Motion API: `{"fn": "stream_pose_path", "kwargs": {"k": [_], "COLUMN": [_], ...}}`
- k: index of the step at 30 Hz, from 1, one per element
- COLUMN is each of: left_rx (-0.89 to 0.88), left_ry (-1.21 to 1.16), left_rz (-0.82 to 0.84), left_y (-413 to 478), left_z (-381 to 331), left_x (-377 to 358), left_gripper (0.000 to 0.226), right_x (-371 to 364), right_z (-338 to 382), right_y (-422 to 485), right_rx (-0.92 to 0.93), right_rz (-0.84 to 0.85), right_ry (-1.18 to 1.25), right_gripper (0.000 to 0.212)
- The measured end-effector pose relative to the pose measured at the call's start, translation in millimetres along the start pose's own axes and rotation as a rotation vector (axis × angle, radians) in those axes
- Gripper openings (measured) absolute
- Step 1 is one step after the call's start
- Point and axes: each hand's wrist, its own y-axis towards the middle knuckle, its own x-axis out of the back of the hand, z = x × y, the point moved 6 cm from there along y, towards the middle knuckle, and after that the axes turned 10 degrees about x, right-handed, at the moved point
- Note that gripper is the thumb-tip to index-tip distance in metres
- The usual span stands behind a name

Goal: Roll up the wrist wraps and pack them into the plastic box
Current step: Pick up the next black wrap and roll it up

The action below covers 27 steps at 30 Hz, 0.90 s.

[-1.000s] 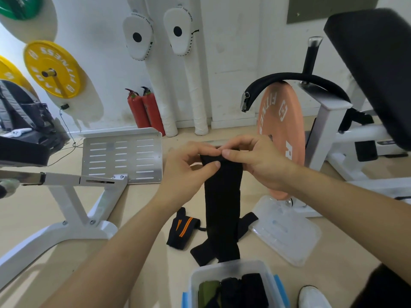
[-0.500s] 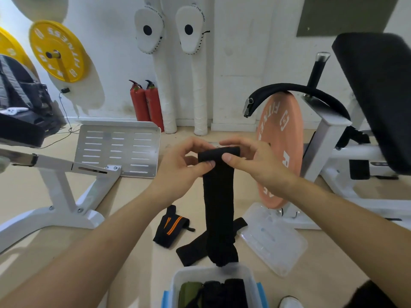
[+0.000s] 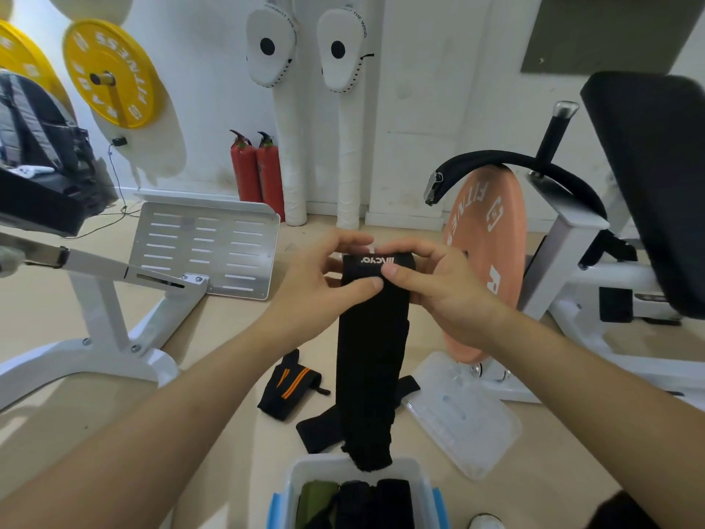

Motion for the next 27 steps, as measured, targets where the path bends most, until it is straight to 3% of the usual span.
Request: {"fn": "stream_pose_path", "kwargs": {"k": [2,4,6,10,15,19,27], "left_rx": [0.075,0.127,0.130,0.103,-0.018,-0.101,-0.299], "left_ry": [-0.026,-0.064,-0.087,-0.079,-0.043,-0.004,0.130], "left_rz": [0.018,0.073,0.112,0.098,0.048,0.012,-0.112], "left_y": [0.4,-0.5,-2.6,-3.5,-3.4,-5.4,-10.6], "left_z": [3.6,5.0,4.5,4.7,0.4,-4.6,-18.8], "left_x": [0.2,-2.1,-4.2,-2.8,0.3,0.8,2.5], "left_gripper": [0.051,0.037,0.025,0.025,0.028,0.030,0.028], "right_x": [-1.0,-1.7,-2.9,-0.2,0.1,-2.9,-8.1], "right_z": [0.5,2.0,4.3,6.2,1.6,3.4,4.7], "right_y": [-1.0,-1.1,-1.3,-1.8,-0.6,-1.2,-0.9], "right_rx": [0.015,0.050,0.085,0.090,-0.018,-0.032,-0.027], "right_rz": [0.030,0.042,0.043,-0.003,0.014,0.041,0.012], "right_ry": [-0.027,-0.061,-0.108,-0.214,-0.205,-0.262,-0.036], "right_gripper": [0.024,0.025,0.027,0.035,0.024,0.033,0.026]}}
